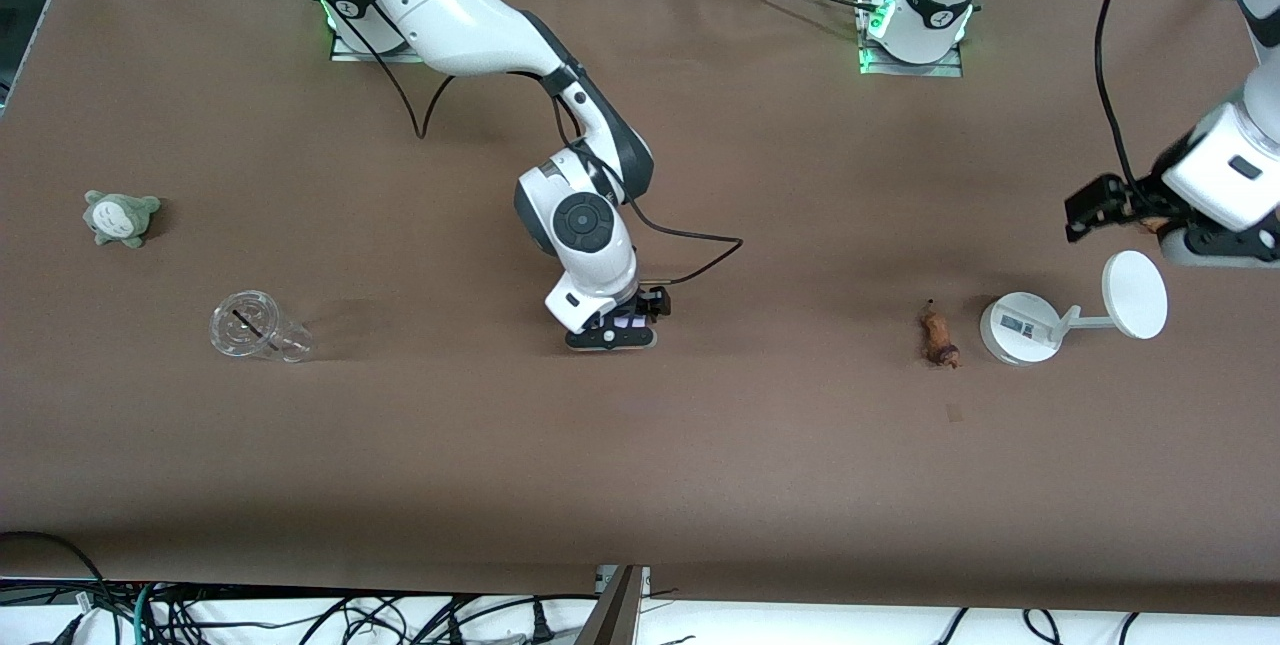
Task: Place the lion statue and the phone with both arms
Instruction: 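Lift the phone off the table with the right gripper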
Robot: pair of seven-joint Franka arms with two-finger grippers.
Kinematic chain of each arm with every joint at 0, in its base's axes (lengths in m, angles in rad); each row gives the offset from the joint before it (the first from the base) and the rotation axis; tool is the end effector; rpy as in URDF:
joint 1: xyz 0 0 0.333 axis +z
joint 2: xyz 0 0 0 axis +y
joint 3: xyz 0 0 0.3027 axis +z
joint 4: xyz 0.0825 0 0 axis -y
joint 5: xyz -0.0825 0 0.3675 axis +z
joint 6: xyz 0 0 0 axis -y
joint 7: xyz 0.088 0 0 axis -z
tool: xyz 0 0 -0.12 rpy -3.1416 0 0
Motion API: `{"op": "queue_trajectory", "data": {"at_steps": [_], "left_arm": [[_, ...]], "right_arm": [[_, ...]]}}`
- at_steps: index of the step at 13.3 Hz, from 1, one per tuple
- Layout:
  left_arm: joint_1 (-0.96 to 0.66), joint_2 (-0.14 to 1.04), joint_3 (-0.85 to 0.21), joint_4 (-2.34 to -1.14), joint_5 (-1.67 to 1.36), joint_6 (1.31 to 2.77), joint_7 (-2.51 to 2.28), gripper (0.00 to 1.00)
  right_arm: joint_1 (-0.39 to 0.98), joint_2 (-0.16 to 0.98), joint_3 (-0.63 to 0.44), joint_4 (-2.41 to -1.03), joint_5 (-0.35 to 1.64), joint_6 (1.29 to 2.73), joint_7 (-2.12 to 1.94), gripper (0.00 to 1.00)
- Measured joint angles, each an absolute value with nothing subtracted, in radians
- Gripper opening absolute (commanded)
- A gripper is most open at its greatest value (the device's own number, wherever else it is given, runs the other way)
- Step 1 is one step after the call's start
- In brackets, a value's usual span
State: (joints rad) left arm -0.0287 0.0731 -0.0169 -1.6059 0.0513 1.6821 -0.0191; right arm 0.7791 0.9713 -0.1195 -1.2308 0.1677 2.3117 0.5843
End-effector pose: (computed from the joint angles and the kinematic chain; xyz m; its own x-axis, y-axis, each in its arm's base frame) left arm 0.5667 -0.0199 0.5516 0.9995 -0.0322 0.0039 -0.0319 -0.9983 -0.0497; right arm 0.5697 0.4774 0.1788 0.9969 0.0230 0.0758 0.0302 -0.9950 -0.0949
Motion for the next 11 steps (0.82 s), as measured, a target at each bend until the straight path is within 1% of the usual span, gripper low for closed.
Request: {"op": "queue_trajectory", "data": {"at_steps": [2, 11], "left_arm": [[-0.035, 0.047, -0.017, -1.643, 0.051, 1.682, -0.019, 1.00], [-0.040, 0.051, -0.015, -1.630, 0.046, 1.653, -0.019, 1.00]], "right_arm": [[0.785, 0.990, -0.124, -1.225, 0.166, 2.332, 0.584, 1.00], [0.784, 1.001, -0.134, -1.224, 0.148, 2.334, 0.584, 1.00]]}}
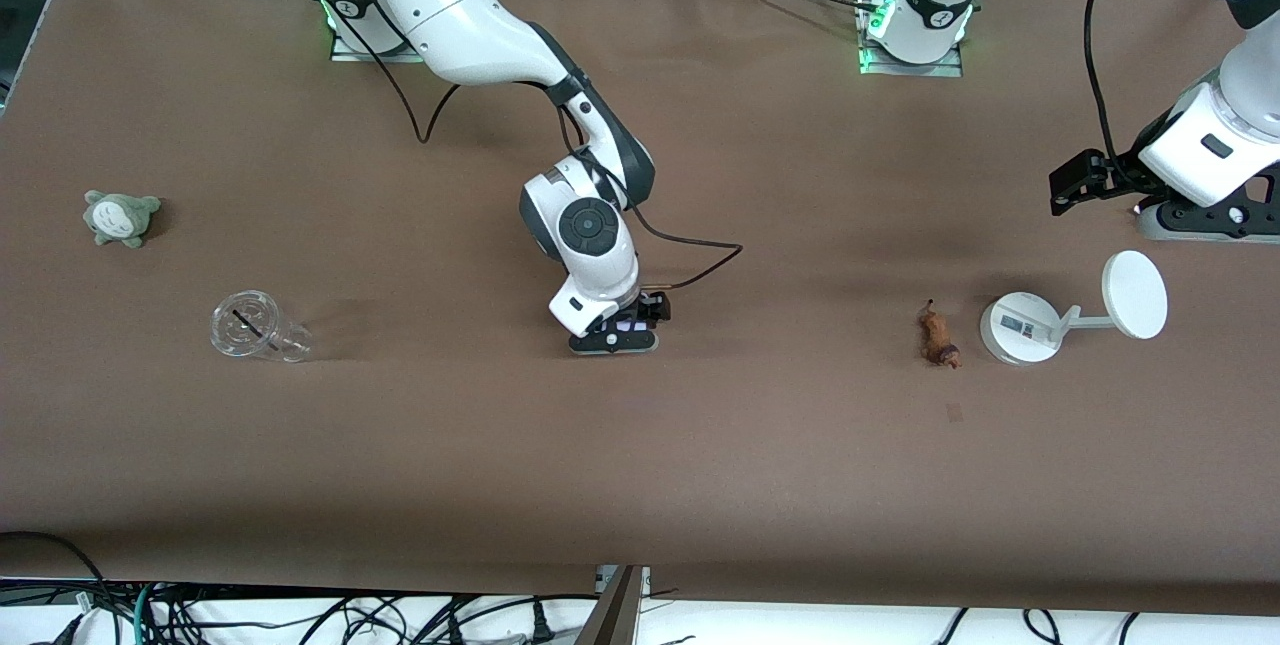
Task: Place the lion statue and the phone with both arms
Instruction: 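Lift the phone off the table with the right gripper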
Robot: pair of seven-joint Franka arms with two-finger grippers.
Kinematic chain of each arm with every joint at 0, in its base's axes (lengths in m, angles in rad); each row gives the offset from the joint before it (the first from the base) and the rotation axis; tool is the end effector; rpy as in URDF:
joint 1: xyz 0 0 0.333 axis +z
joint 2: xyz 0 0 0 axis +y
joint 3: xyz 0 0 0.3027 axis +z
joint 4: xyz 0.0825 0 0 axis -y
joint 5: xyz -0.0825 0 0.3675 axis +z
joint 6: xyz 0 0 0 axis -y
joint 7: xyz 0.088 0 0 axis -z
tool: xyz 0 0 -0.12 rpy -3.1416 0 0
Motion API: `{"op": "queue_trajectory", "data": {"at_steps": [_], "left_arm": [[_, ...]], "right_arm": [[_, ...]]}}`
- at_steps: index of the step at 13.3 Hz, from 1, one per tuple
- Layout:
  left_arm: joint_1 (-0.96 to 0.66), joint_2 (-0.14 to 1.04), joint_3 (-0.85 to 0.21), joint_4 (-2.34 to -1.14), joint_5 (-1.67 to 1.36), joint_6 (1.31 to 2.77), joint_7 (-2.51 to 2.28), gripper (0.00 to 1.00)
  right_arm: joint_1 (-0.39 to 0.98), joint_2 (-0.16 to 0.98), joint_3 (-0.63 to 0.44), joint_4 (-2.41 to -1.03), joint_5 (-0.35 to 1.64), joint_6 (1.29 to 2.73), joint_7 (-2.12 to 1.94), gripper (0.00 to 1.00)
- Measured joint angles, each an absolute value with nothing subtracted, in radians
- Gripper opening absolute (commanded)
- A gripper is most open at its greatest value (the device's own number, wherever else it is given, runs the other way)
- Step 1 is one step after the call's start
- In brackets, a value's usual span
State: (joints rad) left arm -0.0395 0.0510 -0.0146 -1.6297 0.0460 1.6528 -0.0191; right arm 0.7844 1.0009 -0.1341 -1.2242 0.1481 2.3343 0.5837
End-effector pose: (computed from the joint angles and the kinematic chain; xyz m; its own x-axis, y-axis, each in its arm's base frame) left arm 0.5563 -0.0248 0.5505 0.9989 -0.0388 -0.0271 -0.0400 -0.9982 -0.0455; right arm 0.5724 0.4734 0.1629 0.9948 0.0348 0.0954 0.0415 -0.9967 -0.0694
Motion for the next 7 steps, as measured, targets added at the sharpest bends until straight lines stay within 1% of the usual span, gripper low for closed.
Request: {"op": "queue_trajectory", "data": {"at_steps": [2, 3, 4, 5, 6, 7], "left_arm": [[-0.040, 0.063, -0.015, -1.607, 0.046, 1.652, -0.019, 1.00], [-0.041, 0.072, -0.015, -1.596, 0.046, 1.652, -0.019, 1.00], [-0.041, 0.081, -0.015, -1.589, 0.046, 1.652, -0.018, 1.00], [-0.042, 0.088, -0.015, -1.585, 0.046, 1.652, -0.017, 1.00], [-0.042, 0.093, -0.015, -1.581, 0.046, 1.652, -0.016, 1.00], [-0.042, 0.096, -0.015, -1.578, 0.046, 1.652, -0.015, 1.00]], "right_arm": [[0.784, 1.010, -0.134, -1.224, 0.143, 2.339, 0.584, 1.00], [0.784, 1.010, -0.134, -1.224, 0.143, 2.339, 0.584, 0.97], [0.784, 1.010, -0.134, -1.223, 0.143, 2.340, 0.584, 0.72], [0.784, 1.010, -0.135, -1.223, 0.142, 2.340, 0.584, 0.54], [0.784, 1.010, -0.136, -1.222, 0.142, 2.340, 0.584, 0.39], [0.784, 1.007, -0.138, -1.220, 0.143, 2.334, 0.586, 0.31]]}}
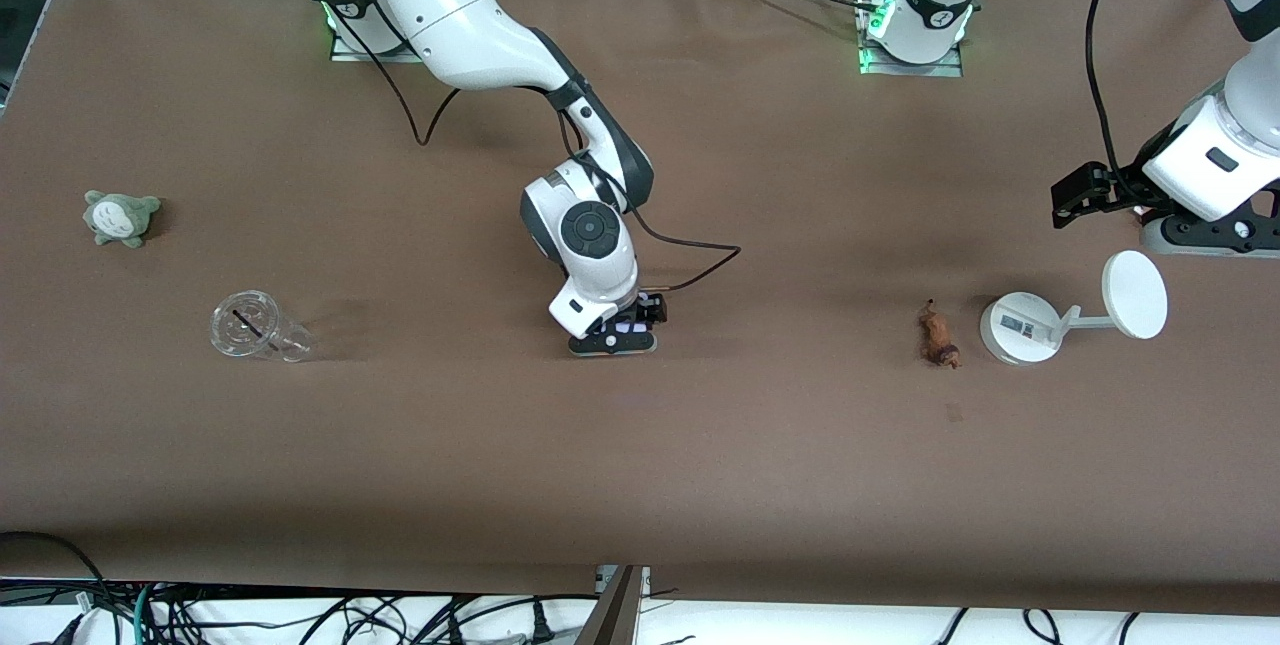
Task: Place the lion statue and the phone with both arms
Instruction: 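Lift the phone off the table with the right gripper, then carry the phone with the right gripper toward the glass cup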
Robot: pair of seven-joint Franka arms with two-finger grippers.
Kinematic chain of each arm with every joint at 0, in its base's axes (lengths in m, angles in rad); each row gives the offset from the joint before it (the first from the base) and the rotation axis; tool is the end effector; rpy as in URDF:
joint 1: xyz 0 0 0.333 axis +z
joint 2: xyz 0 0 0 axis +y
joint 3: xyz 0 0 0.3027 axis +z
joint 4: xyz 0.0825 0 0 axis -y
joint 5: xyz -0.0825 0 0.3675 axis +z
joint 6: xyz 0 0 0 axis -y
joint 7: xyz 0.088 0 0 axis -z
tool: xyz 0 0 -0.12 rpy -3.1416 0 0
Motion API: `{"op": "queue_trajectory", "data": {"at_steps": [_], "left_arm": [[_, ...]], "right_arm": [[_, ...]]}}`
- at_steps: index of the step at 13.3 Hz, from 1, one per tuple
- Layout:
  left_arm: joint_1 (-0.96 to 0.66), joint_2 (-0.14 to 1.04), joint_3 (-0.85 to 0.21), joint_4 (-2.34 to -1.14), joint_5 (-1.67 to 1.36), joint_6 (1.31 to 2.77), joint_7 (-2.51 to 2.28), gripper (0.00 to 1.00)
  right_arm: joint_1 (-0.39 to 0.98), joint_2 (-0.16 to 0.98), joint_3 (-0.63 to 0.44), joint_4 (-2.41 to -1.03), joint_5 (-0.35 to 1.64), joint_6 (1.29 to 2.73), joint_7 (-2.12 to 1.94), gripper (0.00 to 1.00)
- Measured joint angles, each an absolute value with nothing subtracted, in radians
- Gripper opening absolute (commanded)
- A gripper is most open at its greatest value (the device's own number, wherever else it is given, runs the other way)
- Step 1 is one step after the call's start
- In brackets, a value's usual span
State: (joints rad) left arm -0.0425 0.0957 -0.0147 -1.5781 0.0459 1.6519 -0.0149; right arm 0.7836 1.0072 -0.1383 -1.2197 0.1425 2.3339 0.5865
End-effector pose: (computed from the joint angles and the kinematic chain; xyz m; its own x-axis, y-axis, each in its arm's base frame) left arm 0.5698 -0.0271 0.5489 0.9987 -0.0460 -0.0213 -0.0469 -0.9979 -0.0446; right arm 0.5743 0.4712 0.1604 0.9946 0.0336 0.0986 0.0398 -0.9973 -0.0617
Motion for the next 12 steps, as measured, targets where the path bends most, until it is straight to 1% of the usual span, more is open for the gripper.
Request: {"op": "queue_trajectory", "data": {"at_steps": [2, 3, 4, 6, 9, 12], "left_arm": [[-0.044, 0.098, -0.015, -1.574, 0.046, 1.652, -0.015, 1.00], [-0.045, 0.098, -0.015, -1.574, 0.046, 1.652, -0.015, 1.00], [-0.045, 0.098, -0.015, -1.573, 0.046, 1.652, -0.015, 1.00], [-0.046, 0.099, -0.015, -1.572, 0.046, 1.652, -0.015, 1.00], [-0.046, 0.099, -0.015, -1.572, 0.046, 1.651, -0.015, 1.00], [-0.047, 0.100, -0.015, -1.571, 0.046, 1.650, -0.015, 1.00]], "right_arm": [[0.783, 1.001, -0.142, -1.210, 0.142, 2.329, 0.587, 0.09], [0.782, 0.999, -0.149, -1.205, 0.142, 2.308, 0.587, 0.02], [0.780, 0.986, -0.164, -1.194, 0.142, 2.253, 0.587, 0.00], [0.770, 0.909, -0.208, -1.175, 0.142, 2.079, 0.575, 0.00], [0.726, 0.721, -0.270, -1.182, 0.143, 1.820, 0.450, 0.00], [0.677, 0.556, -0.356, -1.231, 0.143, 1.653, 0.278, 0.00]]}}
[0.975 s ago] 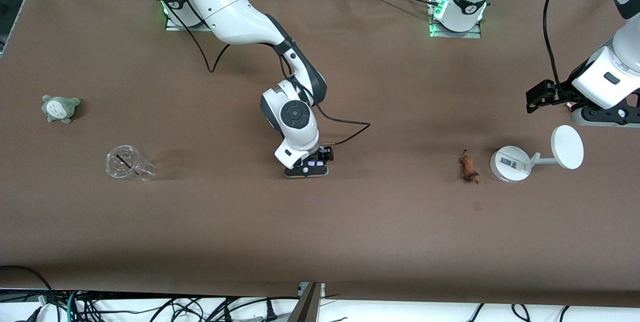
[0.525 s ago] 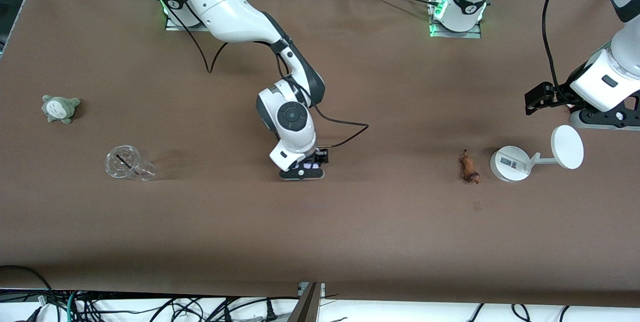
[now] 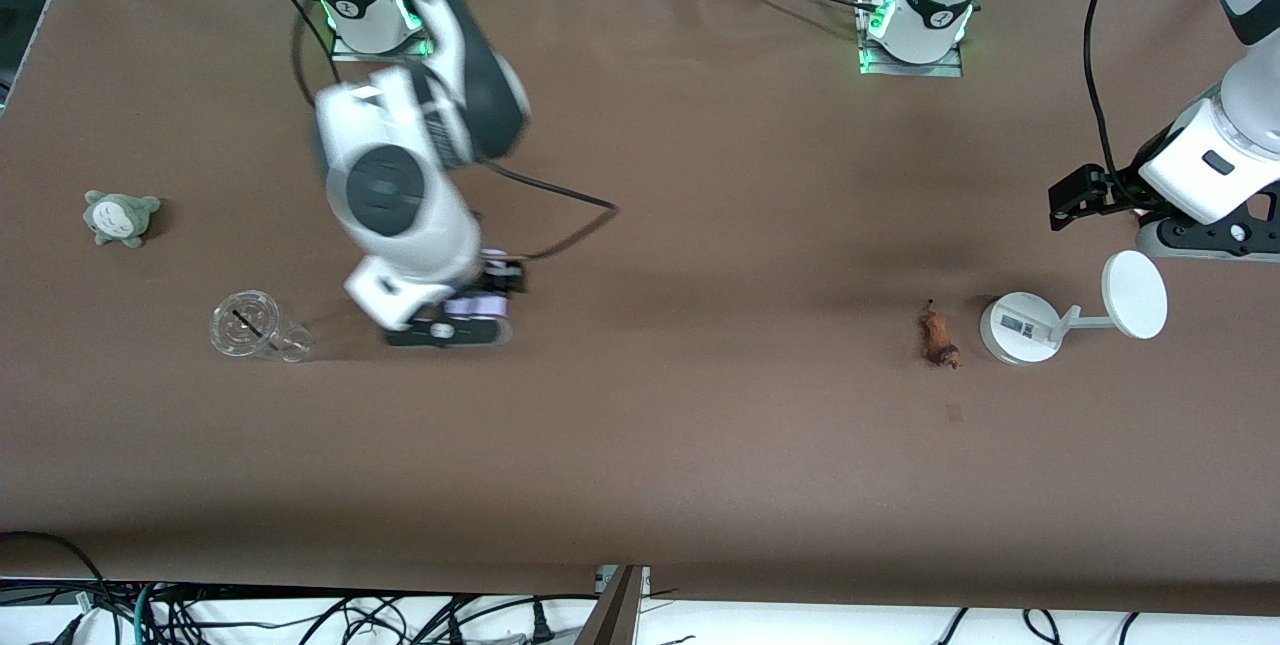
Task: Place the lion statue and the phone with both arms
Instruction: 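Carry the phone with the right gripper toward the glass cup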
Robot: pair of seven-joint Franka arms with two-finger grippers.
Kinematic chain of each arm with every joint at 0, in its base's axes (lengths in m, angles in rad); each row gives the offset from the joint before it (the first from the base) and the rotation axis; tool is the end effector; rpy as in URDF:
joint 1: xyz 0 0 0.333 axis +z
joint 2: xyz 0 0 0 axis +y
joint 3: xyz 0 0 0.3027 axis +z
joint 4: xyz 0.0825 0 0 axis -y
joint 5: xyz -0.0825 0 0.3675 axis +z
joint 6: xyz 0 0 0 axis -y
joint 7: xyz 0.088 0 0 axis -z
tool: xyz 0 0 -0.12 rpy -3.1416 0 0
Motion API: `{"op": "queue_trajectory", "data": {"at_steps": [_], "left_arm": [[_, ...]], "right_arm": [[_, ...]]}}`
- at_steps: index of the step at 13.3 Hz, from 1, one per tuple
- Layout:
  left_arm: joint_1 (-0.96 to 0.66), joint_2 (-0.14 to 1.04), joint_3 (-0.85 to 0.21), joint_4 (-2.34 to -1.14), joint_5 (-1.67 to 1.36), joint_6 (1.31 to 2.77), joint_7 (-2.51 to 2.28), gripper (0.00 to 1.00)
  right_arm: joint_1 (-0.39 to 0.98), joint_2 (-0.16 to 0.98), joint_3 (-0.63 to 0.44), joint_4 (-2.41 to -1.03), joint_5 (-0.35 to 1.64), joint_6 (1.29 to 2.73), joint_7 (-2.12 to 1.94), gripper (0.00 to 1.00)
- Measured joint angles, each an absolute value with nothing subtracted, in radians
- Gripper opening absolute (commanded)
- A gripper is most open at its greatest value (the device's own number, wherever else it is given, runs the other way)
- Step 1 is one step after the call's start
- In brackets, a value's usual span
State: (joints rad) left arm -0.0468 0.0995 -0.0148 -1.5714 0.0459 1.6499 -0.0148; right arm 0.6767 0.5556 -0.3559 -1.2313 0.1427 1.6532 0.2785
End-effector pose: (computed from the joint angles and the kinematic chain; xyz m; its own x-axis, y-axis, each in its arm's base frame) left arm 0.5708 -0.0297 0.5497 0.9985 -0.0504 -0.0204 -0.0512 -0.9977 -0.0445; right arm 0.6165 0.2773 0.4335 0.9945 0.0602 -0.0856 0.0663 -0.9953 0.0708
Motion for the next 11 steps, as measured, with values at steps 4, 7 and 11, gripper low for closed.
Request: {"op": "queue_trajectory", "data": {"at_steps": [4, 7, 11], "left_arm": [[-0.051, 0.100, -0.016, -1.571, 0.046, 1.649, -0.015, 1.00], [-0.053, 0.100, -0.016, -1.571, 0.046, 1.649, -0.015, 1.00], [-0.054, 0.100, -0.016, -1.571, 0.046, 1.648, -0.015, 1.00]], "right_arm": [[0.662, 0.429, -0.512, -1.272, 0.143, 1.518, 0.125, 0.00], [0.661, 0.392, -0.616, -1.297, 0.144, 1.470, 0.030, 0.00], [0.655, 0.399, -0.673, -1.461, 0.205, 1.666, -0.058, 0.00]]}}
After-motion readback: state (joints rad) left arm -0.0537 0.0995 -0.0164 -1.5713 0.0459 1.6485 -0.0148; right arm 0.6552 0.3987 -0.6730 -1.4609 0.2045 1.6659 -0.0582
